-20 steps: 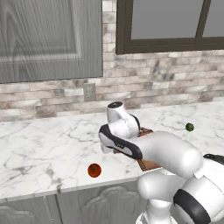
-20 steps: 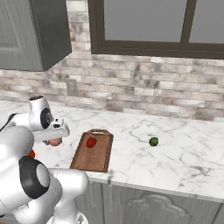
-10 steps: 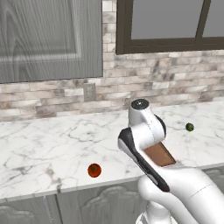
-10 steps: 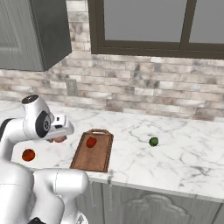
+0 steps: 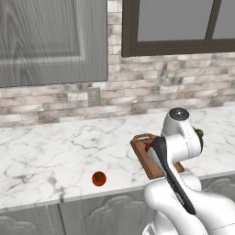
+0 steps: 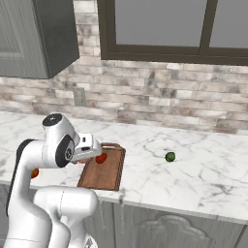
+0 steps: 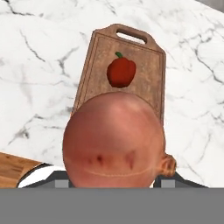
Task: Place the avocado, onion, tomato, and bell pepper on the cutting board.
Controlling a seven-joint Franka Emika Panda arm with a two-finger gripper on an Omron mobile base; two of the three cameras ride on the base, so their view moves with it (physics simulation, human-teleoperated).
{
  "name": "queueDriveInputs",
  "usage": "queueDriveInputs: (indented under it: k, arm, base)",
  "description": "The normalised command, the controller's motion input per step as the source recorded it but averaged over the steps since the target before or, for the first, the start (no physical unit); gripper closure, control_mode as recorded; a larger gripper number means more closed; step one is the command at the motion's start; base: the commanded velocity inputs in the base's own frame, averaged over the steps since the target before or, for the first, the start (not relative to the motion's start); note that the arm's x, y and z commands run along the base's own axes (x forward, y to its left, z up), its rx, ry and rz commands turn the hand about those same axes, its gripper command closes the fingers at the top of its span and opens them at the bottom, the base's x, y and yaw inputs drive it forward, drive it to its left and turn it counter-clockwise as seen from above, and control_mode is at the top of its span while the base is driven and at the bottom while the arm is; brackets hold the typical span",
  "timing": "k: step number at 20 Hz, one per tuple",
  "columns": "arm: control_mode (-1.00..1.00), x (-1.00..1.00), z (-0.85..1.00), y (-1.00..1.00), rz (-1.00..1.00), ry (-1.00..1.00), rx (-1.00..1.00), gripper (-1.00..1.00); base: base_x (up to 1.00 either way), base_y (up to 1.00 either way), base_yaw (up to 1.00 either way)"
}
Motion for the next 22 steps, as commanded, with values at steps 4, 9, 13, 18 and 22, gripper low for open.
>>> queueDriveInputs:
  k: [4,9,13,18,22]
  arm:
    - [-1.0,0.0,0.0,-0.34,0.0,0.08,0.03,1.0]
    - [-1.0,0.07,-0.04,0.0,0.02,0.1,0.1,1.0]
    - [-1.0,0.0,-0.31,0.0,0.03,0.02,0.08,1.0]
    - [-1.0,0.0,-0.41,0.0,0.02,0.0,0.02,1.0]
    - [-1.0,0.02,-0.37,0.06,0.01,0.0,0.0,1.0]
  base:
    - [0.0,0.0,0.0]
    - [0.0,0.0,0.0]
    - [0.0,0.0,0.0]
    - [0.0,0.0,0.0]
    - [0.0,0.0,0.0]
